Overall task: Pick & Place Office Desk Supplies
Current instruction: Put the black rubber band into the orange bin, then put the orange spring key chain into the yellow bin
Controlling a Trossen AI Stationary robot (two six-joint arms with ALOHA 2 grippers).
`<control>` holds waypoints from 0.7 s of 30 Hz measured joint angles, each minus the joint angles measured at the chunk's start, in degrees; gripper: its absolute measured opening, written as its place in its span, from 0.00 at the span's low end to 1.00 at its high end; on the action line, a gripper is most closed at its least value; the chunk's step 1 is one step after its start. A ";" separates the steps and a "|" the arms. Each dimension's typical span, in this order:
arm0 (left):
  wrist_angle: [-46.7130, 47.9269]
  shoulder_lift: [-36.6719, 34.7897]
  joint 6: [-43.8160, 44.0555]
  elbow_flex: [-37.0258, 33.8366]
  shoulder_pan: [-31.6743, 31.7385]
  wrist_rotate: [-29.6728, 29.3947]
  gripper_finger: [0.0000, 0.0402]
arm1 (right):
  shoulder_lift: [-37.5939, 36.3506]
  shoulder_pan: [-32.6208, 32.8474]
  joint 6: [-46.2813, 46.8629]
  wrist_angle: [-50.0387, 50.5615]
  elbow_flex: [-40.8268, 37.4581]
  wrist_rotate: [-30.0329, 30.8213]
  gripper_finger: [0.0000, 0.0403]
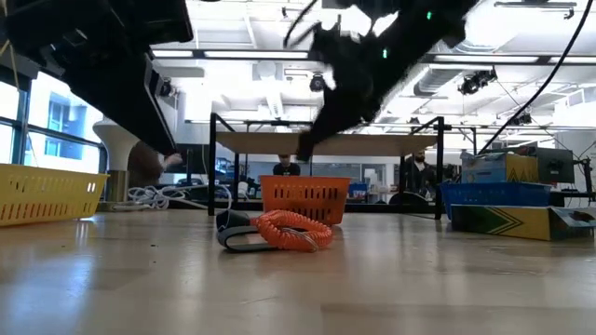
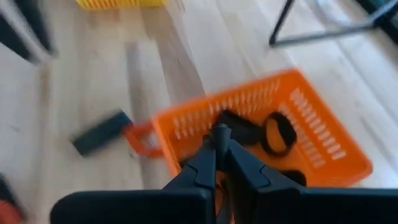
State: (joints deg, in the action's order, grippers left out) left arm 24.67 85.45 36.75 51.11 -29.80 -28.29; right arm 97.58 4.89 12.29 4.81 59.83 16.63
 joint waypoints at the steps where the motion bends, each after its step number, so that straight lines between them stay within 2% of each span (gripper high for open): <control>1: -0.28 0.00 0.01 0.02 0.00 0.05 0.15 | 0.55 -0.44 0.04 0.45 -0.13 0.02 0.03; 5: -0.04 0.00 1.00 0.00 -1.02 0.20 0.15 | 2.36 -1.56 0.04 0.28 -0.09 1.96 0.12; 15: -0.48 -0.03 2.81 0.00 -5.41 0.44 0.15 | 1.80 -1.43 -2.07 -4.80 -0.09 8.81 0.44; 21: -0.35 -0.02 6.28 0.00 -7.97 0.42 0.15 | 0.36 -0.37 -5.05 -4.74 -0.04 10.94 0.51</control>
State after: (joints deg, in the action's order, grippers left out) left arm 24.32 85.43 43.03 51.11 -37.77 -27.88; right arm 97.93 4.52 7.24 0.07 59.79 27.57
